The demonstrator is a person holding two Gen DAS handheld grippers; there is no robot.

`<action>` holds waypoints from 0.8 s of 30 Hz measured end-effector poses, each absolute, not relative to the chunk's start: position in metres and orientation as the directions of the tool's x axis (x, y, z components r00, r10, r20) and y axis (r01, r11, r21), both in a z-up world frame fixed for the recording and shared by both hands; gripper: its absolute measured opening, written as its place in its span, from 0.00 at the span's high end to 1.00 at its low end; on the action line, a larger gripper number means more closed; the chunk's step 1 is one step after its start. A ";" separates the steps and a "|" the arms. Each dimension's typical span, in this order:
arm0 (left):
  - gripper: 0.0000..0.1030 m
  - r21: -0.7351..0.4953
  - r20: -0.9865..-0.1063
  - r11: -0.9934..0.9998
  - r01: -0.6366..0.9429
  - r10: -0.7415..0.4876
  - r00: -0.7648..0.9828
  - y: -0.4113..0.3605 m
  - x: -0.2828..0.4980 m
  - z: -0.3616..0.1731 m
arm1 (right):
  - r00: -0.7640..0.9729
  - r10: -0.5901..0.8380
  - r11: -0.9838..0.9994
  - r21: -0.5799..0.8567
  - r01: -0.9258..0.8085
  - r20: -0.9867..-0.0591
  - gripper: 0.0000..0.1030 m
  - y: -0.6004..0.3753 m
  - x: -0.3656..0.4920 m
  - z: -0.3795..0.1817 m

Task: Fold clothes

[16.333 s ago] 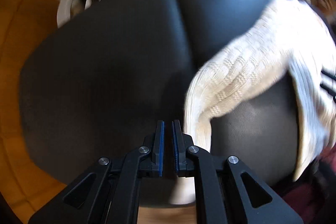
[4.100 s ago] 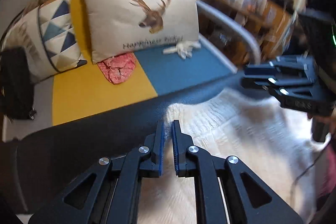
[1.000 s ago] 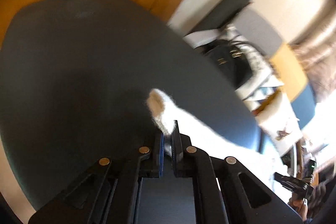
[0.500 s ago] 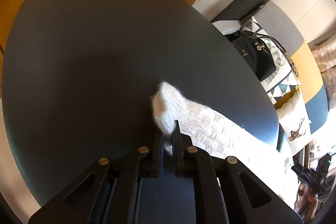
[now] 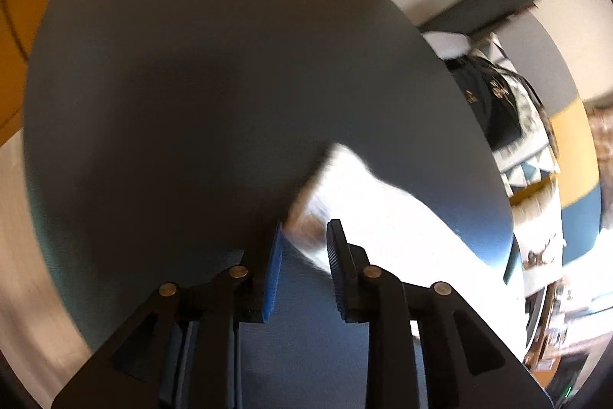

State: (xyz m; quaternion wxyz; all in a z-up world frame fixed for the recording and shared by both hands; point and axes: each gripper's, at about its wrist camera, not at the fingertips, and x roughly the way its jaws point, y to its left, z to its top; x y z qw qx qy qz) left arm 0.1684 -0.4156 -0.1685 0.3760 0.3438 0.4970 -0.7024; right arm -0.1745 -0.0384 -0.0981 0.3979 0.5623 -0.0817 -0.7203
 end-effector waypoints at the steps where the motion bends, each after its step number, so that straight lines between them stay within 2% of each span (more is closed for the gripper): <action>1: 0.75 -0.449 -0.856 -0.201 0.871 -0.183 -0.483 -0.417 0.175 -0.170 | -0.079 -0.688 -0.675 0.596 0.435 -0.721 0.65 -0.009 -0.171 -0.095; 4: 0.75 -0.438 -0.866 -0.143 0.888 -0.198 -0.459 -0.416 0.192 -0.165 | -0.216 -0.724 -0.690 0.678 0.255 -0.655 0.65 0.099 -0.157 -0.093; 8: 0.75 -0.466 -0.836 -0.114 0.878 -0.270 -0.478 -0.398 0.212 -0.138 | -0.457 -0.652 -0.662 0.748 -0.045 -0.605 0.65 0.264 -0.114 -0.100; 12: 0.75 -0.500 -0.783 -0.187 0.846 -0.319 -0.534 -0.360 0.205 -0.102 | -0.679 -0.458 -0.549 0.783 -0.292 -0.574 0.63 0.413 -0.039 -0.107; 15: 0.75 -0.526 -0.757 -0.277 0.804 -0.278 -0.591 -0.324 0.170 -0.086 | -0.772 -0.256 -0.419 0.786 -0.454 -0.582 0.62 0.504 0.009 -0.112; 20: 0.75 -0.595 -0.711 -0.418 0.686 -0.124 -0.692 -0.256 0.087 -0.071 | -0.847 -0.156 -0.165 0.859 -0.485 -0.508 0.62 0.577 0.047 -0.143; 24: 0.75 -0.598 -0.685 -0.560 0.573 -0.014 -0.728 -0.189 0.028 -0.050 | -0.843 -0.156 -0.163 0.855 -0.492 -0.515 0.65 0.603 0.035 -0.160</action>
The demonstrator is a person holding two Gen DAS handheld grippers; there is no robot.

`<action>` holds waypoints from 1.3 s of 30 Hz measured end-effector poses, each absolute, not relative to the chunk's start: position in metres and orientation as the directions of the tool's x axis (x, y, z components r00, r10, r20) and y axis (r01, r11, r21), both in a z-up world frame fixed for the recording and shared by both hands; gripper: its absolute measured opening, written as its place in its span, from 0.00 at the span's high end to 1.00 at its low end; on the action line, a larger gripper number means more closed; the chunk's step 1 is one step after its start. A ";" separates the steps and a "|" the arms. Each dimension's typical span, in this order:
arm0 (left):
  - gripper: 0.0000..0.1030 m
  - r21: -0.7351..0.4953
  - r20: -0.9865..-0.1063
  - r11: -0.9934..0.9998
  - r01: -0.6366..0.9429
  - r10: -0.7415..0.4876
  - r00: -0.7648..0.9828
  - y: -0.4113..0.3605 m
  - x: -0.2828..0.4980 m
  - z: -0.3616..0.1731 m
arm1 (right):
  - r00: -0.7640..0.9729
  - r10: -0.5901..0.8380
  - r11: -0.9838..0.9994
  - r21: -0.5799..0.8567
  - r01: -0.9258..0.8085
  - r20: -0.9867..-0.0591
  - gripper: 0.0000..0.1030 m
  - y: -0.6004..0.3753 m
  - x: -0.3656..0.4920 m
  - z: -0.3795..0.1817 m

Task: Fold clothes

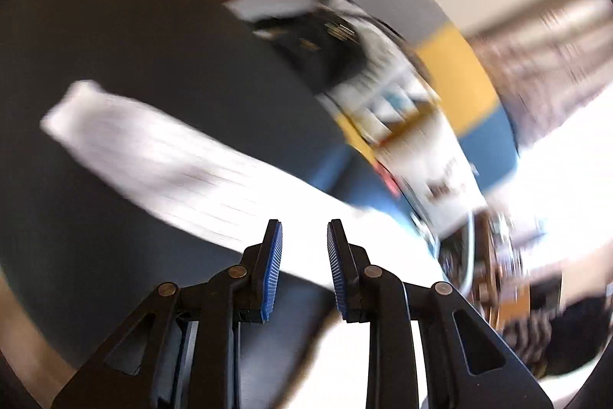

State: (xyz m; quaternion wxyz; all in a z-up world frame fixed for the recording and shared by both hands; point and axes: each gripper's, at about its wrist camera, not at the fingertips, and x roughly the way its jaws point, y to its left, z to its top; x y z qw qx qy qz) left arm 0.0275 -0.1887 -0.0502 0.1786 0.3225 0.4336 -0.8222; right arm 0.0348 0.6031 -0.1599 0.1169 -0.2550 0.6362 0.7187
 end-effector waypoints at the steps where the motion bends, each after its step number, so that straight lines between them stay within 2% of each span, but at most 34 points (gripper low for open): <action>1: 0.75 -0.596 -0.677 -0.592 0.542 0.009 -0.736 -0.176 0.018 -0.045 | -0.837 -0.153 -0.177 0.847 -0.501 -0.526 0.66 0.613 0.033 -0.162; 8: 0.75 -0.619 -0.636 -0.720 0.314 0.224 -0.739 -0.085 -0.047 -0.024 | -0.787 -0.132 -0.263 0.787 -0.558 -0.603 0.67 0.625 0.023 -0.156; 9: 0.75 -0.619 -0.627 -0.733 0.283 0.244 -0.740 -0.075 -0.050 -0.023 | -0.773 -0.128 -0.292 0.769 -0.569 -0.621 0.69 0.625 0.018 -0.155; 10: 0.75 -0.616 -0.618 -0.747 0.252 0.260 -0.742 -0.065 -0.054 -0.022 | -0.758 -0.123 -0.321 0.749 -0.580 -0.640 0.76 0.624 0.013 -0.153; 12: 0.72 -0.591 -0.616 -0.782 0.196 0.281 -0.736 -0.045 -0.065 -0.023 | -0.721 -0.068 -0.421 0.675 -0.606 -0.690 0.83 0.618 0.006 -0.140; 14: 0.67 -0.565 -0.656 -0.804 0.188 0.299 -0.693 -0.029 -0.078 -0.026 | -0.669 0.045 -0.566 0.533 -0.629 -0.742 0.84 0.606 -0.001 -0.114; 15: 0.66 -0.551 -0.668 -0.817 0.171 0.309 -0.677 -0.019 -0.083 -0.028 | -0.638 0.098 -0.637 0.445 -0.630 -0.764 0.82 0.597 -0.005 -0.100; 16: 0.66 -0.538 -0.675 -0.829 0.153 0.314 -0.668 -0.011 -0.086 -0.029 | -0.610 0.151 -0.698 0.353 -0.623 -0.777 0.74 0.587 -0.010 -0.086; 17: 0.66 -0.519 -0.683 -0.843 0.138 0.313 -0.660 -0.003 -0.089 -0.030 | -0.610 0.157 -0.742 0.315 -0.592 -0.776 0.69 0.575 -0.015 -0.076; 18: 0.66 -0.496 -0.694 -0.860 0.123 0.307 -0.651 0.007 -0.091 -0.031 | -0.612 0.159 -0.783 0.278 -0.556 -0.774 0.69 0.564 -0.020 -0.066; 21: 0.66 -0.438 -0.732 -0.895 0.083 0.302 -0.611 0.034 -0.100 -0.041 | -0.636 -0.059 -0.902 0.314 -0.296 -0.769 0.69 0.507 -0.050 -0.047; 23: 0.66 -0.425 -0.753 -0.901 0.083 0.302 -0.584 0.046 -0.109 -0.052 | -0.604 -0.125 -0.946 0.278 -0.167 -0.787 0.69 0.461 -0.075 -0.040; 30: 0.66 -0.361 -0.809 -0.929 0.083 0.268 -0.523 0.073 -0.134 -0.091 | -0.472 -0.363 -0.929 0.275 0.246 -0.804 0.69 0.289 -0.158 -0.041; 34: 0.66 -0.234 -0.842 -0.968 0.091 0.155 -0.516 0.075 -0.139 -0.112 | -0.376 -0.395 -0.893 0.255 0.371 -0.838 0.69 0.201 -0.189 -0.063; 39: 0.66 -0.106 -0.883 -0.988 0.112 0.041 -0.468 0.065 -0.142 -0.146 | -0.302 -0.284 -0.922 0.171 0.349 -0.910 0.70 0.159 -0.214 -0.109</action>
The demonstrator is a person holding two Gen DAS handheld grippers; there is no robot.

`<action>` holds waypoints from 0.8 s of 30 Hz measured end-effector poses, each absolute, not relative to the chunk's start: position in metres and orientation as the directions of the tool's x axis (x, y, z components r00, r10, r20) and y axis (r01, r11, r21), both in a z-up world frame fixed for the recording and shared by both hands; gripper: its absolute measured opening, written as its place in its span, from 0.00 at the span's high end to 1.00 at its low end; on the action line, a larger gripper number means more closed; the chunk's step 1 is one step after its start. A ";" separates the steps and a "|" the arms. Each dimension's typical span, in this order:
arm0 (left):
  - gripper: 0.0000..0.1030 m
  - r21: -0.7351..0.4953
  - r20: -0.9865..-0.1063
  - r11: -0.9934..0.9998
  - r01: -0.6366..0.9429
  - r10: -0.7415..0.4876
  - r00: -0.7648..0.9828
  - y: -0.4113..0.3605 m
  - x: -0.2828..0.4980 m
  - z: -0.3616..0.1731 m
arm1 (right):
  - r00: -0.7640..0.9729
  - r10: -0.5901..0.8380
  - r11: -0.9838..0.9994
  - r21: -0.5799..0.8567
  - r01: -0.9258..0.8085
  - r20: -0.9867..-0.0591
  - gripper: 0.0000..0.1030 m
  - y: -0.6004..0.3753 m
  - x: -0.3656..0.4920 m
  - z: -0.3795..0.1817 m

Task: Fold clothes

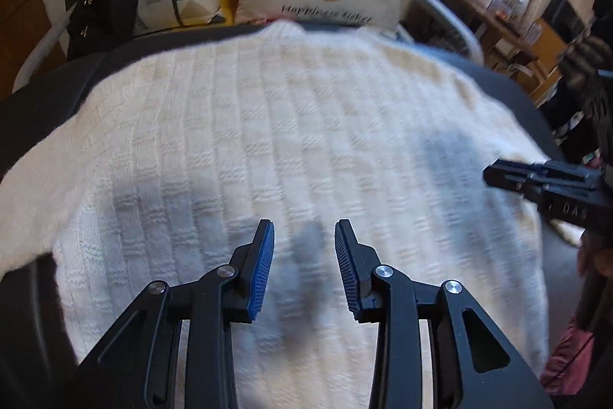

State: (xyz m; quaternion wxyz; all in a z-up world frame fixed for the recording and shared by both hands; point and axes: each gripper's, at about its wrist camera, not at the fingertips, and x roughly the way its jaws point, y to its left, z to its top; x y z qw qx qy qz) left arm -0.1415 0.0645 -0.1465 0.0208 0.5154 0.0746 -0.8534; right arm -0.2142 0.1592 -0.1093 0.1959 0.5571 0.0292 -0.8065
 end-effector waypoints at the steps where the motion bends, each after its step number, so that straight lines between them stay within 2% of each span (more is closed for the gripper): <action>1: 0.66 -0.087 -0.887 -0.990 0.111 0.026 -0.461 0.062 -0.142 -0.154 | -0.279 -0.241 -0.935 0.145 0.324 -0.929 0.72 0.160 -0.218 -0.121; 3: 0.66 -0.056 -0.881 -0.994 0.090 0.006 -0.473 0.062 -0.139 -0.154 | -0.287 -0.236 -0.938 0.142 0.315 -0.928 0.73 0.166 -0.218 -0.125; 7: 0.66 -0.189 -0.839 -0.975 0.114 0.101 -0.535 0.046 -0.119 -0.132 | -0.333 -0.212 -0.949 0.112 0.295 -0.919 0.73 0.169 -0.200 -0.109; 11: 0.66 -0.284 -0.806 -0.951 0.126 0.165 -0.569 0.035 -0.080 -0.116 | -0.327 -0.307 -0.912 0.178 0.370 -0.894 0.72 0.146 -0.154 -0.091; 14: 0.66 -0.287 -0.807 -0.945 0.154 0.153 -0.571 0.034 -0.048 -0.119 | -0.304 -0.335 -0.887 0.190 0.420 -0.892 0.72 0.124 -0.124 -0.091; 16: 0.66 -0.268 -0.817 -0.948 0.171 0.130 -0.562 0.033 -0.032 -0.128 | -0.298 -0.301 -0.893 0.158 0.420 -0.906 0.72 0.120 -0.108 -0.101; 19: 0.66 -0.227 -0.816 -0.952 0.203 0.072 -0.573 0.027 -0.015 -0.149 | -0.290 -0.248 -0.924 0.135 0.358 -0.925 0.72 0.127 -0.100 -0.127; 24: 0.66 -0.226 -0.754 -0.961 0.162 0.067 -0.653 0.026 -0.001 -0.159 | -0.338 -0.262 -0.950 0.180 0.255 -0.904 0.72 0.138 -0.088 -0.119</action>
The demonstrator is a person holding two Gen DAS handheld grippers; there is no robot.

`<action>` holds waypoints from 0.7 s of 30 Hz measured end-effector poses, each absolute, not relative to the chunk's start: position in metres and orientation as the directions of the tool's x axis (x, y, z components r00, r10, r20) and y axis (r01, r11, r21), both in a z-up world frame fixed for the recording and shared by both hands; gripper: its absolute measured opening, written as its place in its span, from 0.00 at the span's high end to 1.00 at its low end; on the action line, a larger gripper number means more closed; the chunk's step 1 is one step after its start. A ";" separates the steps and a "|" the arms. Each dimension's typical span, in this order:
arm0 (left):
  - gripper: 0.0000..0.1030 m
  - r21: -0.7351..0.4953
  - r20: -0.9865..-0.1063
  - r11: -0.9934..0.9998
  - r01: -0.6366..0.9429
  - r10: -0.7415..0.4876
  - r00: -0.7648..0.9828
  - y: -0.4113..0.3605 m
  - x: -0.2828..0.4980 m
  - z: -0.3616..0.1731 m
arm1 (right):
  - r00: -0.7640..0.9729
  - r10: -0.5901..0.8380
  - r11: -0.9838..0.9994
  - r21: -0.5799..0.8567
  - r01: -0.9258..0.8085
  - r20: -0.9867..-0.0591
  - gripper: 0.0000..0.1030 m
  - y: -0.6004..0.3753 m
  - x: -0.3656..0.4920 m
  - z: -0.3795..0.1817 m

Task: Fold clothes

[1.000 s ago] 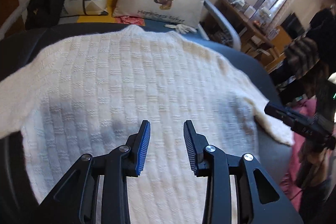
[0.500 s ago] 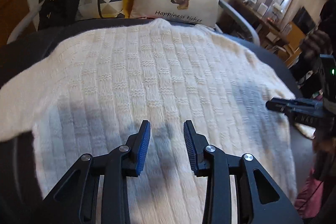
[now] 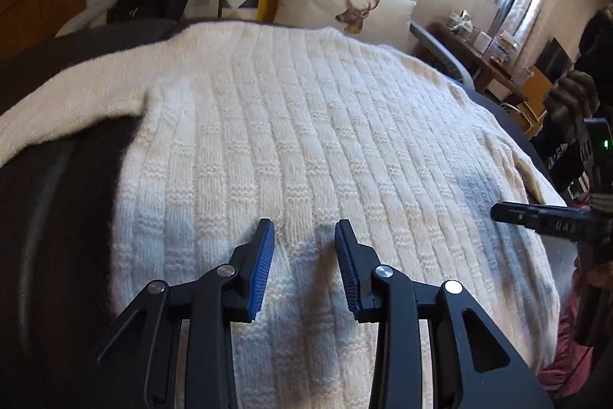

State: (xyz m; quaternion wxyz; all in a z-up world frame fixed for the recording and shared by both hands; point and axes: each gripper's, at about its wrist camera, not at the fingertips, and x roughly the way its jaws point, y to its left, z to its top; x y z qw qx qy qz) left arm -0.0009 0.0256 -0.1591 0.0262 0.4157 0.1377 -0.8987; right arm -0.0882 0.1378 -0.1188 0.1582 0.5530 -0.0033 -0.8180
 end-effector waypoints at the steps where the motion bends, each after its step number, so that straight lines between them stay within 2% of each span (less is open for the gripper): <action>1: 0.66 -0.223 -0.747 -0.962 0.160 0.063 -0.662 0.026 0.001 -0.161 | -0.349 -0.258 -0.955 0.184 0.232 -0.901 0.72 0.139 -0.084 -0.115; 3: 0.64 -0.212 -0.740 -0.965 0.154 0.056 -0.670 0.028 -0.001 -0.163 | -0.379 -0.298 -0.946 0.218 0.241 -0.876 0.72 0.138 -0.066 -0.102; 4: 0.60 -0.214 -0.738 -0.965 0.148 0.060 -0.673 0.029 -0.002 -0.164 | -0.394 -0.314 -0.942 0.230 0.245 -0.864 0.72 0.137 -0.056 -0.096; 7: 0.55 -0.234 -0.729 -0.963 0.130 0.085 -0.679 0.030 -0.004 -0.167 | -0.419 -0.296 -0.943 0.194 0.270 -0.858 0.72 0.129 -0.030 -0.089; 12: 0.55 -0.261 -0.721 -0.956 0.133 0.102 -0.685 0.028 0.001 -0.164 | -0.395 -0.266 -0.948 0.163 0.273 -0.879 0.72 0.121 -0.026 -0.104; 18: 0.55 -0.287 -0.714 -0.949 0.130 0.121 -0.689 0.025 0.002 -0.165 | -0.411 -0.241 -0.926 0.083 0.367 -0.879 0.72 0.105 -0.036 -0.120; 21: 0.55 -0.277 -0.721 -0.952 0.131 0.115 -0.683 0.026 0.001 -0.164 | -0.399 -0.269 -0.906 0.090 0.414 -0.876 0.69 0.106 -0.042 -0.123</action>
